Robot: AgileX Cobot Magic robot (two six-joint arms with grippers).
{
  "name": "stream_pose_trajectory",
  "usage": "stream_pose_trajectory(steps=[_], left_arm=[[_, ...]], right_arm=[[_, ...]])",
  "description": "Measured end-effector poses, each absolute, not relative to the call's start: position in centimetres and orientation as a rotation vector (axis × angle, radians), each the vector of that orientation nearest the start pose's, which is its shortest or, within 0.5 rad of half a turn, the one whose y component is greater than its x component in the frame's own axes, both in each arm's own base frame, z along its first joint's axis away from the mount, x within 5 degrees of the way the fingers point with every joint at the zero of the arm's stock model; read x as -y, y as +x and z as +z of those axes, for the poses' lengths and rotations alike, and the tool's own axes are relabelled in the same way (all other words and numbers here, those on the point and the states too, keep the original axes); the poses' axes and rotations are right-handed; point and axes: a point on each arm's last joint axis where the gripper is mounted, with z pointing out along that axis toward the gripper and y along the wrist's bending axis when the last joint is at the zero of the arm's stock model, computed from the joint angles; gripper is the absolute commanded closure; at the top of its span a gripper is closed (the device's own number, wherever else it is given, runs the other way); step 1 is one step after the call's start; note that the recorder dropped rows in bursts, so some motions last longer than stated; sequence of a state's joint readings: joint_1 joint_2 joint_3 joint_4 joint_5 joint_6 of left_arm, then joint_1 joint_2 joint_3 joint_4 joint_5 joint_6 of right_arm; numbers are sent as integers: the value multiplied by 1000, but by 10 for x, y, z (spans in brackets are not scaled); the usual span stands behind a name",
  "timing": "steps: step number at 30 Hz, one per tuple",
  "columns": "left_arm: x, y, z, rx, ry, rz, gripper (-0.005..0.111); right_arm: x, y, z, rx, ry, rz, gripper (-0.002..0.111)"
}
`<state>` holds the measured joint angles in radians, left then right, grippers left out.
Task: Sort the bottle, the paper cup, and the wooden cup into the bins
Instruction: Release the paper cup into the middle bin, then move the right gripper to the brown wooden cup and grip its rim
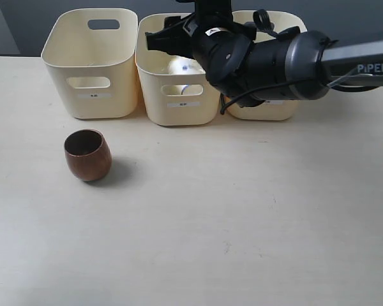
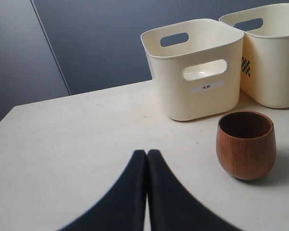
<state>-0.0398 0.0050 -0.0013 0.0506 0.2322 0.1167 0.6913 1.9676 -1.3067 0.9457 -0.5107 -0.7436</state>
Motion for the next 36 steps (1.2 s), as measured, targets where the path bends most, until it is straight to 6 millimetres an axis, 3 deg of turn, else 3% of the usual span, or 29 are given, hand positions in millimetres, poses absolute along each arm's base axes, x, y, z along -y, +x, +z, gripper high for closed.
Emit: stream_pose_trajectory(steps=[10, 19, 30, 32, 36], left_arm=[[1, 56, 192, -1712, 168, 103, 107], [1, 56, 192, -1712, 168, 103, 107], [1, 56, 192, -1712, 168, 103, 107], [1, 56, 192, -1712, 168, 103, 107], [1, 56, 192, -1712, 168, 103, 107]], right_arm=[[-269, 359, 221, -1935, -317, 348, 49], [-279, 327, 248, -2076, -526, 631, 49], [-291, 300, 242, -2269, -640, 939, 49], [-296, 295, 242, -2277, -643, 976, 49], [-327, 264, 244, -2227, -720, 980, 54]])
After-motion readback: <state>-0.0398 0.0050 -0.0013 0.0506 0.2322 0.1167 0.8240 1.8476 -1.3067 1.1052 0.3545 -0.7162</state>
